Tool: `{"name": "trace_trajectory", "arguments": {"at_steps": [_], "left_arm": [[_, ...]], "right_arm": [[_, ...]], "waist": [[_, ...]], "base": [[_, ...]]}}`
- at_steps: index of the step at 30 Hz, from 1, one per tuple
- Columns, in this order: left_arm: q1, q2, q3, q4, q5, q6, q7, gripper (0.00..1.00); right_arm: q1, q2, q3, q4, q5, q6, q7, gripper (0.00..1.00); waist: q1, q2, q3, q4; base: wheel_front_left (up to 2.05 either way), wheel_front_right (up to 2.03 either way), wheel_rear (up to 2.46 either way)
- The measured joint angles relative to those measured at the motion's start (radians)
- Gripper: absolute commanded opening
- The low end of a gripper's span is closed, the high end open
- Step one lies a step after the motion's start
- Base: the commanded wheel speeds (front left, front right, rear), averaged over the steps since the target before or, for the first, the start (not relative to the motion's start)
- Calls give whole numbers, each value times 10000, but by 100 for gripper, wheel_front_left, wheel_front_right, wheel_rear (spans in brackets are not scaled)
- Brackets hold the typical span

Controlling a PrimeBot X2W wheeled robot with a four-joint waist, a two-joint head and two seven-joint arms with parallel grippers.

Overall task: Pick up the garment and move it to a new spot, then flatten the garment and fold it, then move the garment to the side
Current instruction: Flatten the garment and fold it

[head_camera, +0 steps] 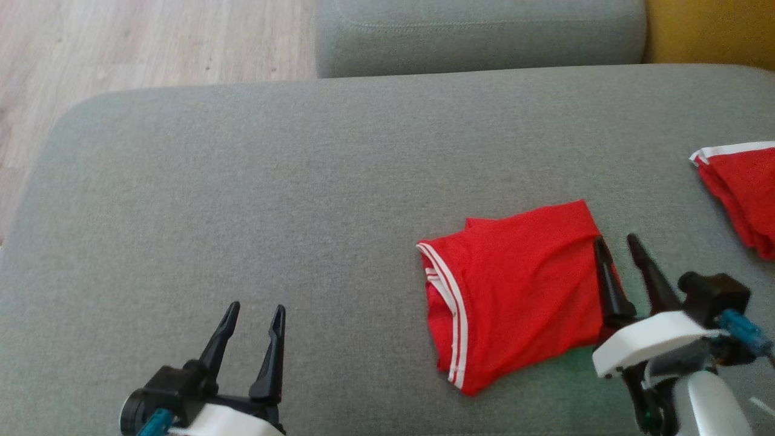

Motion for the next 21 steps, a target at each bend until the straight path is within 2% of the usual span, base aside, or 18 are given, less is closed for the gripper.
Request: {"name": "trace_trajectory", "arguments": {"at_steps": [1, 7, 12, 17, 21], "left_arm": [[-3, 0, -4, -8, -2, 17, 0, 100], [-43, 0, -117, -12, -13, 33, 2, 100], [-321, -2, -115, -13, -15, 31, 0, 100], [-458, -2, -115, -2, -17, 31, 2, 100], [-474, -4, -128, 40, -109, 31, 2, 100]], "right_arm": [[15, 0, 0, 134, -113, 0, 2, 1], [17, -36, 593, 1172, -382, 0, -4, 0], [-225, -46, 1841, 2380, -558, 0, -104, 0], [-1053, -12, 2832, 3371, -430, 0, -316, 0], [-1724, -12, 3498, 4013, 115, 0, -349, 0]], "waist": [[0, 0, 38, 33], [0, 0, 342, 316], [0, 0, 649, 521], [0, 0, 836, 644], [1, 0, 883, 709]], "base": [[0, 0, 0], [0, 0, 0], [0, 0, 0], [0, 0, 0], [0, 0, 0]]}}
